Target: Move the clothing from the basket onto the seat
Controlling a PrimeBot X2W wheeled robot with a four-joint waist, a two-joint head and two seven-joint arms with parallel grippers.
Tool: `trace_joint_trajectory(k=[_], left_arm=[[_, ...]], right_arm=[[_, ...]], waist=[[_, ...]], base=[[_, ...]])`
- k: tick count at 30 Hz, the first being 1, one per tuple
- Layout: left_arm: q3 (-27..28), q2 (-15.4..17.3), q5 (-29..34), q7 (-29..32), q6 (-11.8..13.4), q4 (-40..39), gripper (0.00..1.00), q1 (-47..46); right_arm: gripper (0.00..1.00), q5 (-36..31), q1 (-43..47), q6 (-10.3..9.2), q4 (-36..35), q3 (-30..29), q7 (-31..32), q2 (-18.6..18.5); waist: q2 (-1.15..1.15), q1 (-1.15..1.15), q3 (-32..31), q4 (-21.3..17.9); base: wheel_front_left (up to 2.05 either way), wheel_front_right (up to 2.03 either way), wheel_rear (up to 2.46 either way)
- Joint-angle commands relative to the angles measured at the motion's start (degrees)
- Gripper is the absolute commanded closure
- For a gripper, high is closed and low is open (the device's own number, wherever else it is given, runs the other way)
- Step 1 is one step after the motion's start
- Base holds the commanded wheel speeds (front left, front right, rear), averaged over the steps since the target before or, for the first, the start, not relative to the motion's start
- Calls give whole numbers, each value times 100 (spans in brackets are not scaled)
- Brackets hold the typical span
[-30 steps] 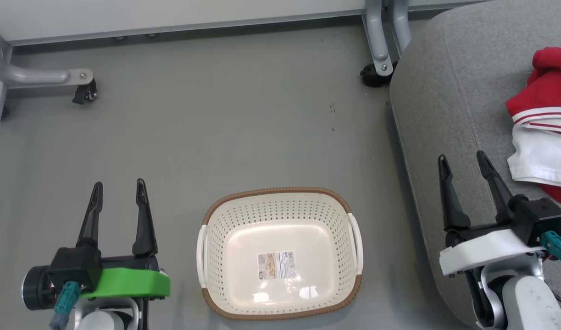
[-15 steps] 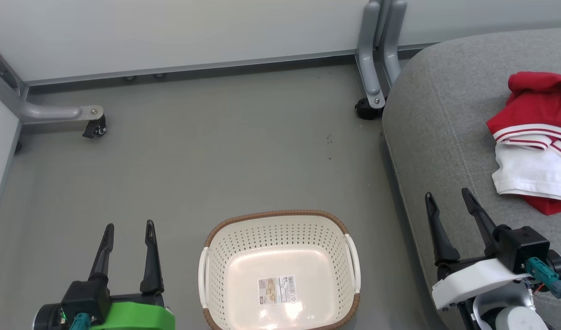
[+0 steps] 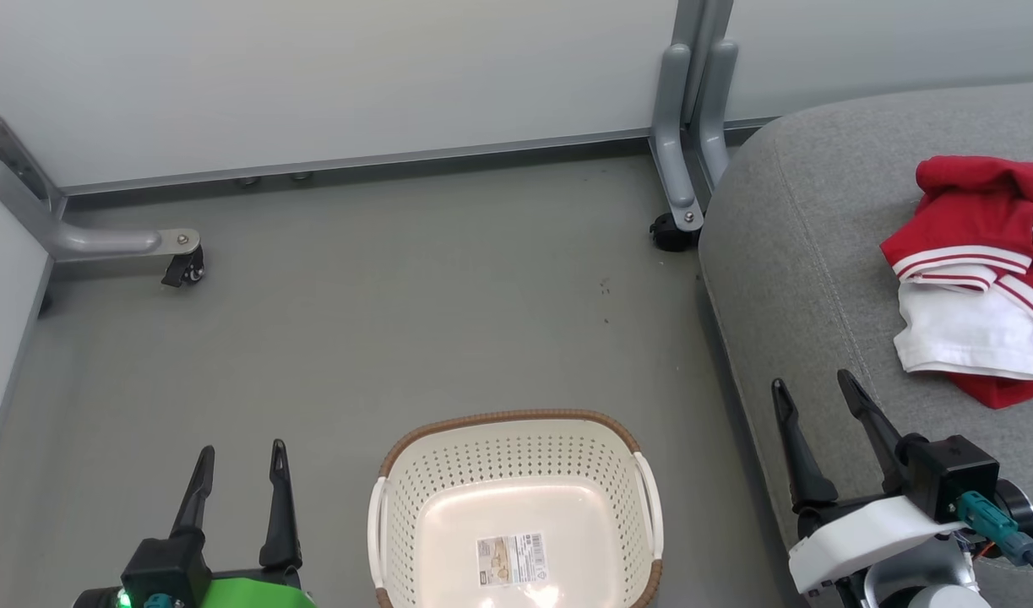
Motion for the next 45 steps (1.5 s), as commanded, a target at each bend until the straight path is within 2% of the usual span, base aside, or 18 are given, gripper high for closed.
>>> trace_joint_trajectory(k=[1, 20, 21, 24, 45], left_arm=[[23, -3, 32, -16, -12, 17, 0, 85], [127, -85, 109, -16, -74, 293, 0, 103], [104, -87, 112, 2, -59, 294, 100, 23], [111, -101, 10, 56, -67, 423, 100, -10], [367, -142, -2160, 619, -266, 466, 100, -312]], right_arm=[[0, 10, 86, 0, -31, 0, 17, -6], [0, 24, 129, 0, -25, 30, 73, -1], [100, 18, 72, 0, -14, 38, 46, 7], [100, 123, 103, 0, 67, 65, 29, 21], [100, 2570, -257, 0, 563, -11, 139, -128]], waist=[[0, 0, -19, 8], [0, 0, -151, 35], [0, 0, -151, 34], [0, 0, -153, 36], [0, 0, -177, 60]], base=[[0, 0, 0], [0, 0, 0], [0, 0, 0], [0, 0, 0], [0, 0, 0]])
